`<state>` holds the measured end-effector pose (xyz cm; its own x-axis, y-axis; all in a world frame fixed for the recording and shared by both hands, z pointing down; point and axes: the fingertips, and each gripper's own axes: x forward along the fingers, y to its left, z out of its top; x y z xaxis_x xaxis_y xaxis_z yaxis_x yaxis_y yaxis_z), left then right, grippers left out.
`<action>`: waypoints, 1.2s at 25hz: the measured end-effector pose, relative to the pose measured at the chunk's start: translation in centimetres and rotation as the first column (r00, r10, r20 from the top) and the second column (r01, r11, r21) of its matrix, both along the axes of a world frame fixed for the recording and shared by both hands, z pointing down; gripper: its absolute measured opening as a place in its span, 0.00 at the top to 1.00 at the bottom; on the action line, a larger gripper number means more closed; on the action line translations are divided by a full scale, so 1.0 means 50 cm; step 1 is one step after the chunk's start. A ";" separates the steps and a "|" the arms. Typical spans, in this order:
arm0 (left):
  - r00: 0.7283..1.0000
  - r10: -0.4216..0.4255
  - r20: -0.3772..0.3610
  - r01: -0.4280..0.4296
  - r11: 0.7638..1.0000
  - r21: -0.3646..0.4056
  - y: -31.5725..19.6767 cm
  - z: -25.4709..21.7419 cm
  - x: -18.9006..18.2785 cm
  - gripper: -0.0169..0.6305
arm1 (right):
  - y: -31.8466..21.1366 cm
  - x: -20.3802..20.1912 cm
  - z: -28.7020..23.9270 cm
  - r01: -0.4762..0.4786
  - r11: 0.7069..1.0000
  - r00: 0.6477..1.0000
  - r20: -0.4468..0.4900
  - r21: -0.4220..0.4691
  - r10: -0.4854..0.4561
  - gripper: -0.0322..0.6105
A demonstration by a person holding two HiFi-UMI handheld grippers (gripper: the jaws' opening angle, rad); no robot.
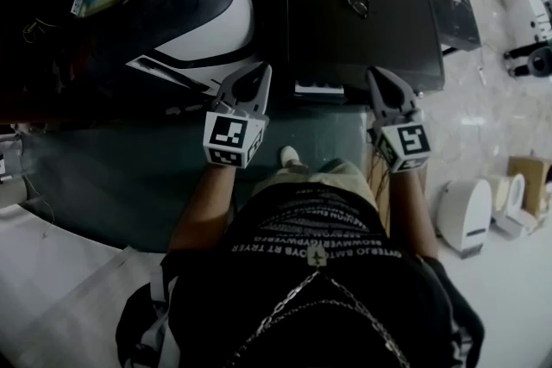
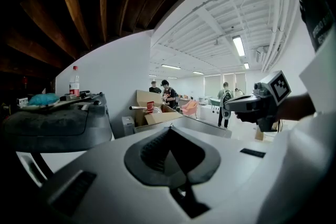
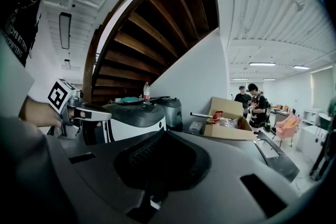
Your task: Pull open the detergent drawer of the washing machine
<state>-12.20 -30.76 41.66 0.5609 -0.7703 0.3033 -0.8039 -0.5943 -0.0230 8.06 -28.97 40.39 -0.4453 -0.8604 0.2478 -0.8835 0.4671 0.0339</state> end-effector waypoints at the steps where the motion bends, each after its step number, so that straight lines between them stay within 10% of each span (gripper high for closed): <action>1: 1.000 0.002 0.003 -0.002 1.000 -0.008 -0.002 0.010 -0.003 0.97 | 0.000 -0.005 0.004 0.001 1.000 1.000 0.003 -0.009 -0.001 0.95; 30: 0.972 0.187 0.141 -0.131 0.933 -0.337 -0.006 0.430 0.083 0.96 | -0.002 0.026 0.393 0.172 0.923 0.984 0.023 -0.345 -0.175 0.95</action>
<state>-8.07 -31.07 63.16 0.5869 -0.5196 0.6210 -0.6992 -0.7120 0.0650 9.35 -29.09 60.04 -0.5767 -0.6312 0.5187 -0.7882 0.5969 -0.1499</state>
